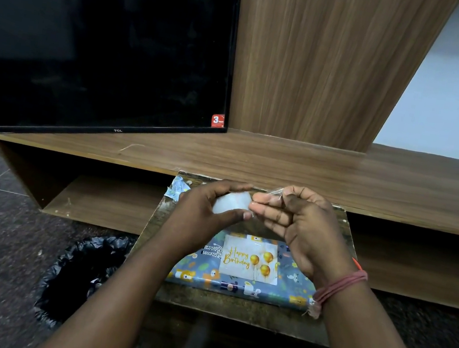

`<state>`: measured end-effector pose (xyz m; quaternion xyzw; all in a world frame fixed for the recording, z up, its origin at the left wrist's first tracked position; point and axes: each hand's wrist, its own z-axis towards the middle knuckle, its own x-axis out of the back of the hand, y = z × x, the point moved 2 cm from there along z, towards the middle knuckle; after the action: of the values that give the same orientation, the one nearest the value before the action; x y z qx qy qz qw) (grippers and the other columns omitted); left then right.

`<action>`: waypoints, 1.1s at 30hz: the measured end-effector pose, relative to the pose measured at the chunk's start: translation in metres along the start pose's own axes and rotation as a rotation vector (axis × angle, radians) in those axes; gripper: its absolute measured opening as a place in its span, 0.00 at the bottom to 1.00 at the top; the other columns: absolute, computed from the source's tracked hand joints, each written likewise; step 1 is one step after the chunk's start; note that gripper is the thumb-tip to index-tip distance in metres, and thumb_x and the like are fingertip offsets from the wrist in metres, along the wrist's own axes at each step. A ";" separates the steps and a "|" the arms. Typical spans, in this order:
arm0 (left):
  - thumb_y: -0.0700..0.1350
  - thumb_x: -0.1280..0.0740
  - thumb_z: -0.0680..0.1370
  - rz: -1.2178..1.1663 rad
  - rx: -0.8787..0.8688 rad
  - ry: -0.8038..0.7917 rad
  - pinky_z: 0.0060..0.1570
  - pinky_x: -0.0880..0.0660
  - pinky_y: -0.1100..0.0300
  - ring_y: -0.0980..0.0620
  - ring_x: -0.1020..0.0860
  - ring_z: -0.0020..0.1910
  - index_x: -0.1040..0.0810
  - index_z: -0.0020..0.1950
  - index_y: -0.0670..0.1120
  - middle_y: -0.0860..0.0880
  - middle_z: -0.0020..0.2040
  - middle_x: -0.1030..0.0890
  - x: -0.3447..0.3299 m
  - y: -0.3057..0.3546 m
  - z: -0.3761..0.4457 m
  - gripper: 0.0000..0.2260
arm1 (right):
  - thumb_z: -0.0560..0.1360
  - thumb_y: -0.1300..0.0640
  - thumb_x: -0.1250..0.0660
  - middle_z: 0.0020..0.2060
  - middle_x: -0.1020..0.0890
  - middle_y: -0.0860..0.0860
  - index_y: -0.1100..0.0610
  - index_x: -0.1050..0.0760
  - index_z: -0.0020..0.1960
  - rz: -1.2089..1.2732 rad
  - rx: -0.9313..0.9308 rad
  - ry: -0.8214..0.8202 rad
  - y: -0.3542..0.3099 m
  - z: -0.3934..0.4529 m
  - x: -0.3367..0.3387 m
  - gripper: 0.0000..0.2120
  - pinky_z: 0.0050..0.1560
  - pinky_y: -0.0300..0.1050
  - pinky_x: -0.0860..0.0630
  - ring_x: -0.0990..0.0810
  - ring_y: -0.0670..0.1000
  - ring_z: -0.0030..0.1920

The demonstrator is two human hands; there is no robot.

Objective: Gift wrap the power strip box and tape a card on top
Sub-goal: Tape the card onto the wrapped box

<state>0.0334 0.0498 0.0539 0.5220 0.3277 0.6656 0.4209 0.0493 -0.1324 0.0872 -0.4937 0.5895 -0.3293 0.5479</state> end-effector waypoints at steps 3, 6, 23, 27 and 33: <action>0.52 0.22 0.73 0.043 -0.010 0.000 0.62 0.22 0.48 0.62 0.21 0.61 0.18 0.63 0.59 0.63 0.60 0.17 0.000 0.001 0.001 0.19 | 0.85 0.63 0.45 0.45 0.14 0.64 0.62 0.31 0.52 0.033 -0.016 -0.001 0.001 0.002 0.002 0.06 0.57 0.59 0.19 0.13 0.61 0.47; 0.61 0.25 0.72 0.159 -0.012 0.022 0.63 0.25 0.45 0.63 0.21 0.60 0.19 0.62 0.65 0.68 0.58 0.19 -0.001 0.001 0.000 0.18 | 0.85 0.63 0.45 0.44 0.14 0.63 0.59 0.30 0.49 0.021 -0.003 0.007 0.002 0.002 0.001 0.08 0.47 0.52 0.16 0.13 0.60 0.46; 0.62 0.23 0.68 0.150 0.061 0.163 0.59 0.25 0.39 0.53 0.19 0.53 0.25 0.57 0.72 0.62 0.51 0.16 -0.010 0.008 0.005 0.21 | 0.84 0.64 0.43 0.45 0.14 0.64 0.63 0.29 0.49 -0.016 0.199 0.013 0.002 -0.004 -0.001 0.07 0.47 0.49 0.16 0.14 0.63 0.49; 0.69 0.28 0.62 0.129 0.068 0.169 0.59 0.24 0.40 0.51 0.19 0.55 0.25 0.55 0.75 0.62 0.51 0.16 -0.013 0.009 0.007 0.21 | 0.83 0.66 0.41 0.38 0.14 0.55 0.62 0.27 0.45 -0.094 0.291 0.056 0.003 -0.002 0.001 0.09 0.60 0.57 0.22 0.16 0.64 0.53; 0.66 0.25 0.66 0.125 0.092 0.143 0.56 0.22 0.44 0.51 0.20 0.55 0.22 0.52 0.71 0.61 0.52 0.16 -0.014 0.005 0.009 0.16 | 0.83 0.66 0.42 0.35 0.15 0.53 0.61 0.27 0.43 -0.062 0.313 0.082 0.004 -0.003 -0.001 0.11 0.58 0.53 0.22 0.14 0.58 0.51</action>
<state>0.0427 0.0352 0.0546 0.5112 0.3538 0.7105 0.3297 0.0452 -0.1305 0.0845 -0.4063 0.5373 -0.4538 0.5834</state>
